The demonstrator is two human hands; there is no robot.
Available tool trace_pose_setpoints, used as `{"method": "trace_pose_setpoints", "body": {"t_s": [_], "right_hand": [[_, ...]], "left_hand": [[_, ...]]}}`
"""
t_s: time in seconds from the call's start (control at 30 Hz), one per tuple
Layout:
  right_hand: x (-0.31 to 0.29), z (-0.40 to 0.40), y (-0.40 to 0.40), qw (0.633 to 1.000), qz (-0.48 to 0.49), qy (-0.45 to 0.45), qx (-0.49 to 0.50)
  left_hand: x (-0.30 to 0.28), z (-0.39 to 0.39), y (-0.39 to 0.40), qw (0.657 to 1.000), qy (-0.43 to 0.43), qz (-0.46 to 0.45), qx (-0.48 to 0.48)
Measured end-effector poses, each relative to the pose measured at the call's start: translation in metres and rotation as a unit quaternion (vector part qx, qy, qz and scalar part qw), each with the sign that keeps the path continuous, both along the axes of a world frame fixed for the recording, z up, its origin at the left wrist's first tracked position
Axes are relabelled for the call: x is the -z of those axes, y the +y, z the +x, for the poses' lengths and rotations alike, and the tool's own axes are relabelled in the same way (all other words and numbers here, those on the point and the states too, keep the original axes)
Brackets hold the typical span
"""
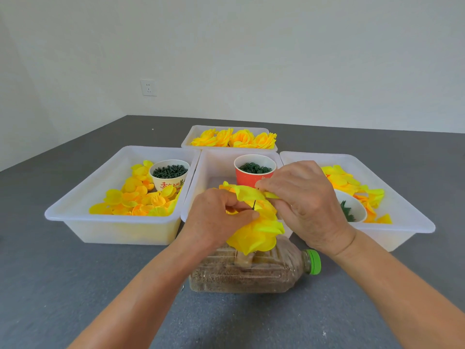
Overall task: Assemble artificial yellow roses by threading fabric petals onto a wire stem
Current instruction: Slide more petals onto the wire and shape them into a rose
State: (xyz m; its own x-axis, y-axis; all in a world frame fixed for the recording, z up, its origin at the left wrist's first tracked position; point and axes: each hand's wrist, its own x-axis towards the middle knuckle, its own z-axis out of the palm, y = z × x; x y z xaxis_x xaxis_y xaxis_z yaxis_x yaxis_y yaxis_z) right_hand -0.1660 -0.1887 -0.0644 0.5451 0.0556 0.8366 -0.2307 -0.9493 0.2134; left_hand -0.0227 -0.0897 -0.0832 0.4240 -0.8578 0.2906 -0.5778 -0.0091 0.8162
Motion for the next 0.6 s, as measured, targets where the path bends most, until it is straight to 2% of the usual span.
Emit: {"method": "trace_pose_setpoints", "body": {"t_s": [0.33,0.43,0.5,0.6], "right_hand": [[0.003,-0.002,-0.001,0.999,0.017,0.006,-0.029],[0.005,-0.002,-0.001,0.999,0.027,0.017,-0.024],[0.007,-0.002,-0.001,0.999,0.031,0.023,-0.027],[0.007,-0.002,-0.001,0.999,0.033,0.029,-0.032]], "left_hand": [[-0.001,0.01,0.01,0.998,0.049,-0.026,0.02],[0.002,0.012,0.012,0.996,-0.034,-0.049,-0.073],[-0.001,0.01,0.014,0.981,-0.107,-0.093,-0.133],[-0.006,0.009,0.011,0.951,-0.235,-0.167,-0.115]]}}
